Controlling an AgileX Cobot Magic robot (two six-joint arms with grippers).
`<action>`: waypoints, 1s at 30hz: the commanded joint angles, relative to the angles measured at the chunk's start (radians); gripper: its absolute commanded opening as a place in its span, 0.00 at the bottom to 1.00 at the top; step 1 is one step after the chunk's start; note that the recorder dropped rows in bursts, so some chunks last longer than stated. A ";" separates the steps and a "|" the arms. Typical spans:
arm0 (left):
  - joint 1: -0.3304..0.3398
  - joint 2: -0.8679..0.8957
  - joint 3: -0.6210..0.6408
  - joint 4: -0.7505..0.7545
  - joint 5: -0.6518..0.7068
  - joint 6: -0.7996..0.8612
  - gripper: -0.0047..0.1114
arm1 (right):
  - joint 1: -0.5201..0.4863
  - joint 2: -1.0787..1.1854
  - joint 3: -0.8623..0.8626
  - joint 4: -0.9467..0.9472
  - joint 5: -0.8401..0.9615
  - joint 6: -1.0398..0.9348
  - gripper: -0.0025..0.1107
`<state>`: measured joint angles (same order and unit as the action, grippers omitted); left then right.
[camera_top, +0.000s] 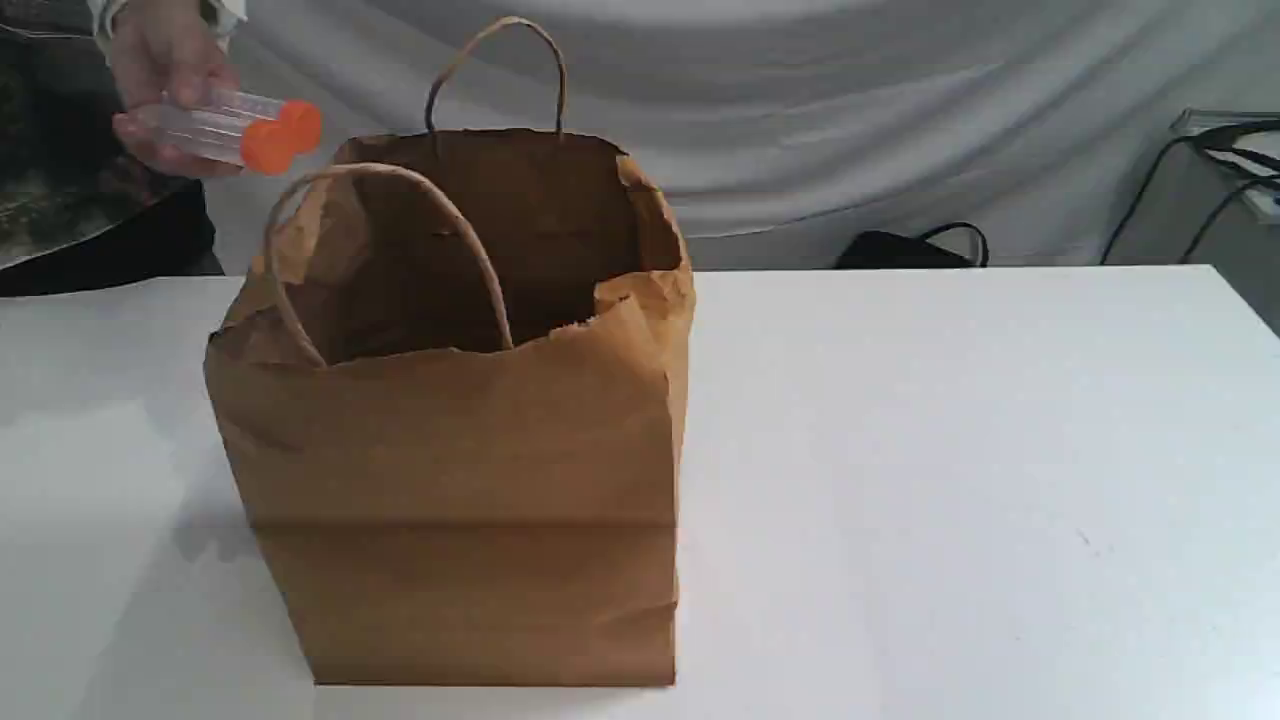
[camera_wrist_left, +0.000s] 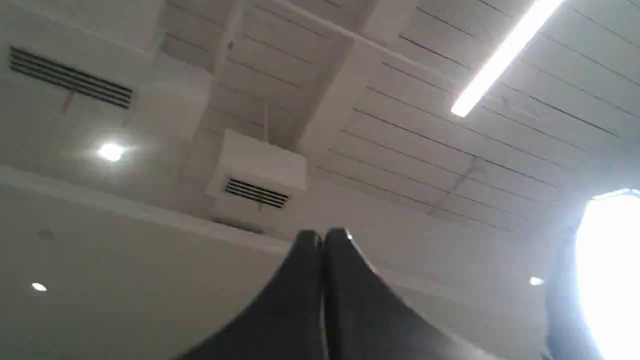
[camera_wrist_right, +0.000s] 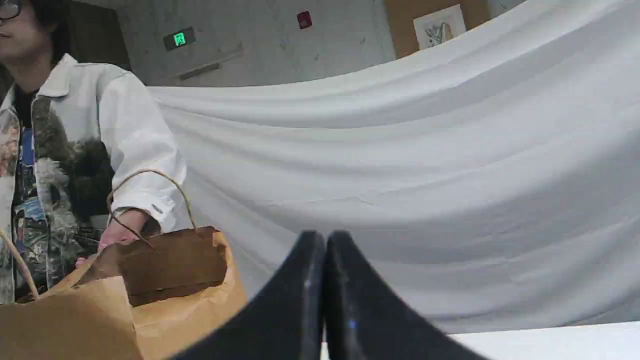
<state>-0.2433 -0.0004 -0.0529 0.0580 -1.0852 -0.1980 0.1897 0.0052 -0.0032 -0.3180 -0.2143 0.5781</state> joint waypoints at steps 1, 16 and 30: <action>-0.004 0.000 -0.066 -0.132 -0.007 0.121 0.04 | -0.005 -0.005 0.003 -0.004 0.001 0.005 0.02; -0.004 0.548 -0.498 0.022 -0.055 0.233 0.04 | -0.003 -0.005 0.003 -0.004 0.001 0.014 0.02; 0.016 1.133 -1.213 0.012 0.879 0.154 0.04 | -0.003 -0.005 0.003 -0.004 0.001 0.014 0.02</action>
<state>-0.2333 1.1060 -1.2275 0.1314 -0.2578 -0.0294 0.1897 0.0052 -0.0032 -0.3180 -0.2143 0.5934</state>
